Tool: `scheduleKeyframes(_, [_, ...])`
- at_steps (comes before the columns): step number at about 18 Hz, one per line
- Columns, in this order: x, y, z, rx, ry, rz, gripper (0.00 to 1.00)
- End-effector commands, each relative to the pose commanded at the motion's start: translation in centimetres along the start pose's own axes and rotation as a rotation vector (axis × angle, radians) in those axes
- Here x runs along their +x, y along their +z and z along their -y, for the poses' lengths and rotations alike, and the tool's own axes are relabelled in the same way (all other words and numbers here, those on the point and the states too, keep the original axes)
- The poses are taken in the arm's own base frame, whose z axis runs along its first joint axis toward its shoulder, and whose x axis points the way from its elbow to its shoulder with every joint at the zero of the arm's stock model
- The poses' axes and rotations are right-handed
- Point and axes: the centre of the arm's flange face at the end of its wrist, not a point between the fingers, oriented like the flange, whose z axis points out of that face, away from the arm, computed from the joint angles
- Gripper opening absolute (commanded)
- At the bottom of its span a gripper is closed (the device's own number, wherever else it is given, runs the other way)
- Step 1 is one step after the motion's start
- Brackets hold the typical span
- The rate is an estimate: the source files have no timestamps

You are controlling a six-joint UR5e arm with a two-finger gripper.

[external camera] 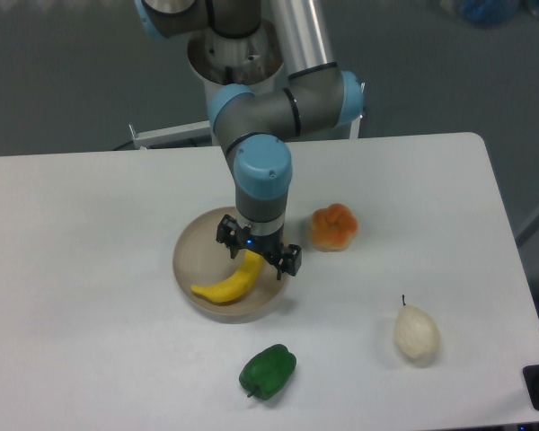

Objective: Pick up the banana from the plate
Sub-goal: 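Lower the gripper onto the banana and close the fingers on it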

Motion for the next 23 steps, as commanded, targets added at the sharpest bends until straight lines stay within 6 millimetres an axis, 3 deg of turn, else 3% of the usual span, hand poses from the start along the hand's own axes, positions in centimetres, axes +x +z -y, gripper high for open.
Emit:
scheduleKeyframes(11, [1.4, 2.7, -0.1, -0.052, 0.027, 0.001, 0.99])
scheduleKeyframes(12, [1.4, 2.8, -0.1, -0.053, 0.027, -0.001, 0.86])
scheduleKeyframes(14, [1.5, 2.8, -0.1, -0.053, 0.028, -0.003, 0.51])
scheduleKeyframes(15, [1.5, 2.7, -0.1, -0.052, 0.028, -0.002, 0.45])
scheduleKeyframes(23, [1.4, 2.1, -0.4, -0.042, 0.025, 0.002, 0.37])
